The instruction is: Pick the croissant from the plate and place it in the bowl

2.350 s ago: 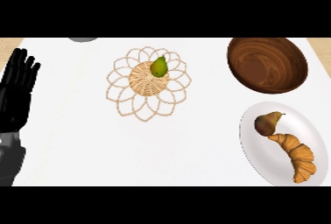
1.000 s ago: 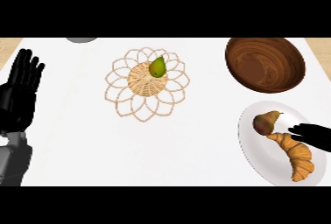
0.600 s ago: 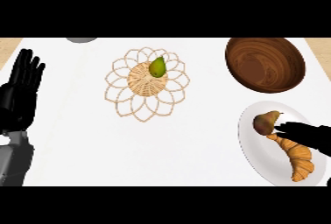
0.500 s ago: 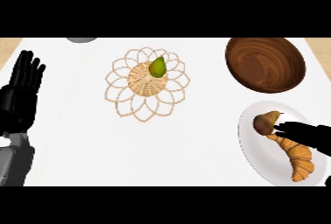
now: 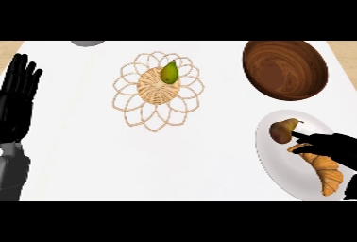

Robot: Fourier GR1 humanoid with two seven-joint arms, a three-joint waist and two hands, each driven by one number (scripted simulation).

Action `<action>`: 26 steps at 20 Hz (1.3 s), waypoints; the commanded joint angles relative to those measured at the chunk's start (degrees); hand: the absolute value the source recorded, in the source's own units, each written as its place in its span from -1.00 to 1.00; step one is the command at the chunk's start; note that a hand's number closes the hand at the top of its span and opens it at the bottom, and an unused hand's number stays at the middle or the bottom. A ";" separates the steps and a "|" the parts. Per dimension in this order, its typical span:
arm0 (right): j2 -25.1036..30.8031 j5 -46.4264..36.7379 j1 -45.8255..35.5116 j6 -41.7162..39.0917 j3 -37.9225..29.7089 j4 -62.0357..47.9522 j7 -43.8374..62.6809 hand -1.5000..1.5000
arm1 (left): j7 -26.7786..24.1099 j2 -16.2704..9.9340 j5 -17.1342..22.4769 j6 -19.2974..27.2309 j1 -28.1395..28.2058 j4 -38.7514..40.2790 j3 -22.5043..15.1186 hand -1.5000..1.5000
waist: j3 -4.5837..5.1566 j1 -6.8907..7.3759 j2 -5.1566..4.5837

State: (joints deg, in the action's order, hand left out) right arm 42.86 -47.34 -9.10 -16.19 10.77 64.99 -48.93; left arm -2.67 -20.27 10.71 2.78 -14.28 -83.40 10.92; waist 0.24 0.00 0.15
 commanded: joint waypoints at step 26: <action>20.71 7.57 -3.38 18.06 -33.90 -41.18 20.95 1.00 | -1.16 1.32 0.13 -2.01 1.84 -0.82 1.08 0.00 | -0.29 0.23 -0.26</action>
State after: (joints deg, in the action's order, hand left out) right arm 61.55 -41.03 -11.48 -1.31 -20.33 25.54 -28.02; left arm -0.55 -19.45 10.48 2.22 -14.47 -85.43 11.35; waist -0.15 0.30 -0.28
